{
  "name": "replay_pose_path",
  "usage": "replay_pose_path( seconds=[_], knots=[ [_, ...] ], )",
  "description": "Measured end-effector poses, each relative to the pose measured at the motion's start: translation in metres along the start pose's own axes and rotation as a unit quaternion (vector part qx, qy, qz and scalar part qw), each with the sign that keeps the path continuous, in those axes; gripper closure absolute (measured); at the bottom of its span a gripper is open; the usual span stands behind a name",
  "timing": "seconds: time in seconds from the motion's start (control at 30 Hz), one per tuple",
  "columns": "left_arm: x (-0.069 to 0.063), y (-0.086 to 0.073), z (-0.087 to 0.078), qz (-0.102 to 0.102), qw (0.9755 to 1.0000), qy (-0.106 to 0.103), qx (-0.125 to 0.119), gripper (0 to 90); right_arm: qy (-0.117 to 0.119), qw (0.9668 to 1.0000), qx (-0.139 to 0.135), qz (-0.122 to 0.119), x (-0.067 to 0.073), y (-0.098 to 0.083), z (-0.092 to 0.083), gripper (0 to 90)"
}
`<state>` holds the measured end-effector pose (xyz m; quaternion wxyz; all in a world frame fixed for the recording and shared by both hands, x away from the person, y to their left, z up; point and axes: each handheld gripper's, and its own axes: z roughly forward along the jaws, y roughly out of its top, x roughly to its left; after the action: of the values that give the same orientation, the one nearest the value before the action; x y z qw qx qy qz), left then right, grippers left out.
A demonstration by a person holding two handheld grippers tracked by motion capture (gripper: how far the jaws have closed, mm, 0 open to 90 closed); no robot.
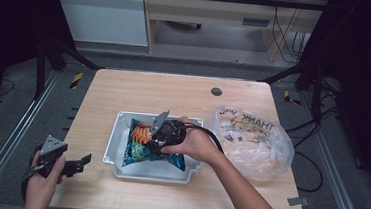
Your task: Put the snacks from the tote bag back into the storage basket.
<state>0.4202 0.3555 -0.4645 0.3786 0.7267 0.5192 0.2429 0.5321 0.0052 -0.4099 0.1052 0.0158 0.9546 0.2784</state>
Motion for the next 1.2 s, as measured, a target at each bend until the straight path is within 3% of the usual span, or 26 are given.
replay_pose_path(
  seconds=[1.2],
  knots=[
    [-0.001, 0.000, 0.001, 0.003, 1.0000, -0.002, 0.000, 2.6, 0.006, 0.9998, 0.019, 0.004, -0.001, -0.002, 0.016, 39.6]
  ],
)
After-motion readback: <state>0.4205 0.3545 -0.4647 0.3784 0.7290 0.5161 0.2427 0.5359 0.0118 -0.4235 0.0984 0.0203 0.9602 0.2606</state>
